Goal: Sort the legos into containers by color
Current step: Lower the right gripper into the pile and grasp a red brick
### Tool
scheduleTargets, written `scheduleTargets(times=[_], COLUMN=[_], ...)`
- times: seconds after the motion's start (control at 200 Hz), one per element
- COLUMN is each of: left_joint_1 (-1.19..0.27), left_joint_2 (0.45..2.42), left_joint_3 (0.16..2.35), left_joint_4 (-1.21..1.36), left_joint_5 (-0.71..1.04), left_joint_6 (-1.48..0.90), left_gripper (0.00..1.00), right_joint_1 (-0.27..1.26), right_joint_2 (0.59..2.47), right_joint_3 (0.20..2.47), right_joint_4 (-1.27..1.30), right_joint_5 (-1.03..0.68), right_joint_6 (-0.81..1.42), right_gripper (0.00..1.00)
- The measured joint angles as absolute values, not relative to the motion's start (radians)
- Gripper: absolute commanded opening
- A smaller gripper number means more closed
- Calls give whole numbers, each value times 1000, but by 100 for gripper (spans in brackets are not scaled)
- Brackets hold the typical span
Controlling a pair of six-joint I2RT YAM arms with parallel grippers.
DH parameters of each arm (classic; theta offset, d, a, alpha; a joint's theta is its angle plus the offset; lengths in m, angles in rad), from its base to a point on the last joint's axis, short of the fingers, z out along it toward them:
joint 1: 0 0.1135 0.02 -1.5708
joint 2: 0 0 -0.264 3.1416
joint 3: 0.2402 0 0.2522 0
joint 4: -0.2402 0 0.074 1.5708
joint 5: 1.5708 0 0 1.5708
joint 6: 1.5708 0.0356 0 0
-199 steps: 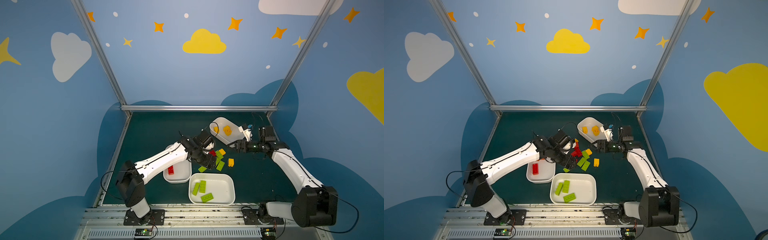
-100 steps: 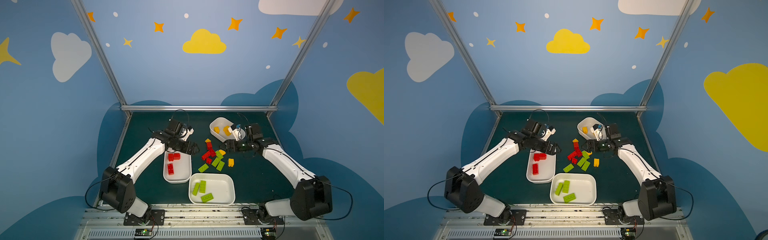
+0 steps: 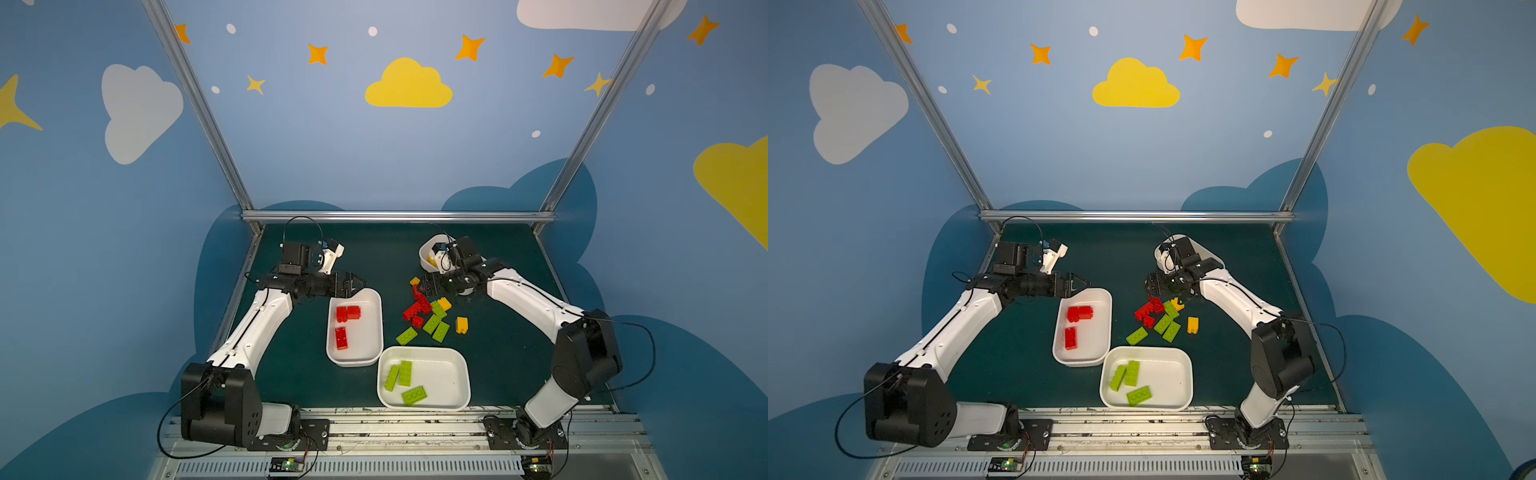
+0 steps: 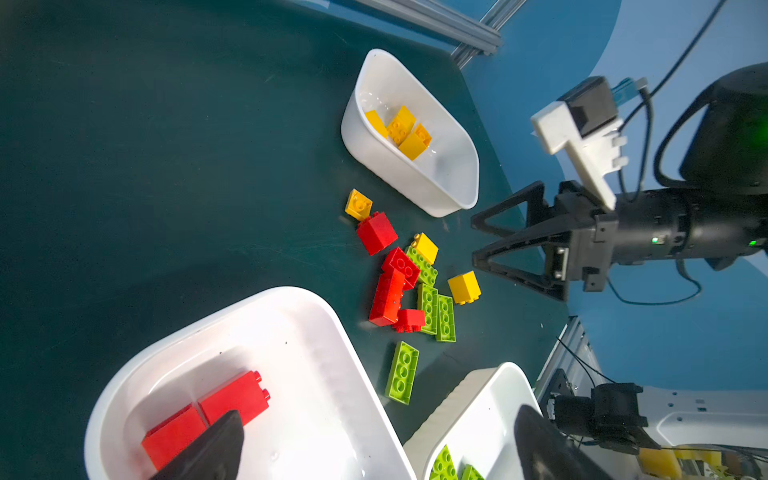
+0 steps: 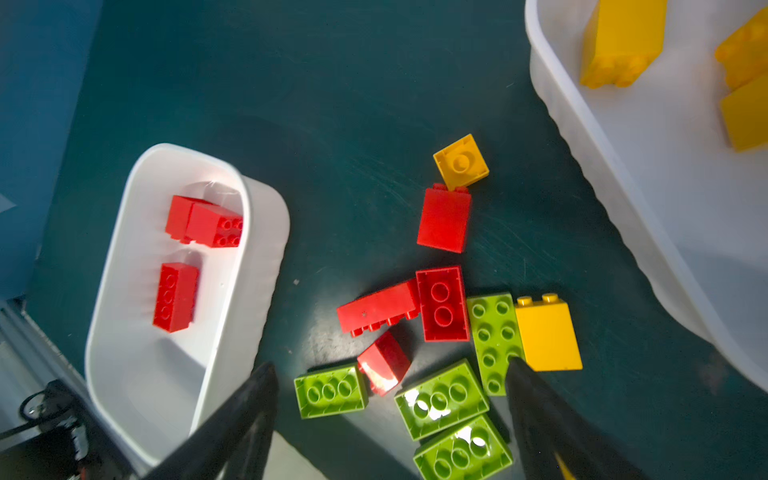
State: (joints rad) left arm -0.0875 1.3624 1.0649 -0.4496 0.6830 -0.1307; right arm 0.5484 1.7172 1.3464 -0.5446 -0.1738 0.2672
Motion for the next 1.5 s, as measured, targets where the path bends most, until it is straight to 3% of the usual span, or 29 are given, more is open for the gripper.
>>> scheduleTargets(times=[0.255, 0.52, 0.666, 0.821, 1.051, 1.266, 1.501], left_joint_1=[-47, -24, -22, -22, -18, 5, 36], left_joint_2=[1359, 1358, 1357, 1348, 1335, 1327, 1327], left_joint_3=[1045, 1019, 1016, 1016, 1016, 1016, 1006], left_joint_4=[-418, -410, -410, -410, -419, -427, -426], left_joint_5=[731, 750, 756, 761, 765, 766, 768], left_joint_6=[-134, -135, -135, -134, -126, -120, -120], left_gripper=[100, 100, 100, 100, 99, 99, 100], right_joint_1=[580, 586, 586, 587, 589, 627, 786], right_joint_2=[2006, 2168, 2229, 2274, 2282, 2192, 1987], right_joint_3=[1655, 1787, 1835, 1861, 1868, 1864, 1848], right_joint_4=[-718, -811, -832, -844, -851, -873, -860], right_joint_5=[-46, 12, 27, 27, 37, -6, -192], right_joint_6=[313, 311, 310, 310, 307, 264, 250], right_gripper=[73, 67, 59, 44, 21, 20, 19])
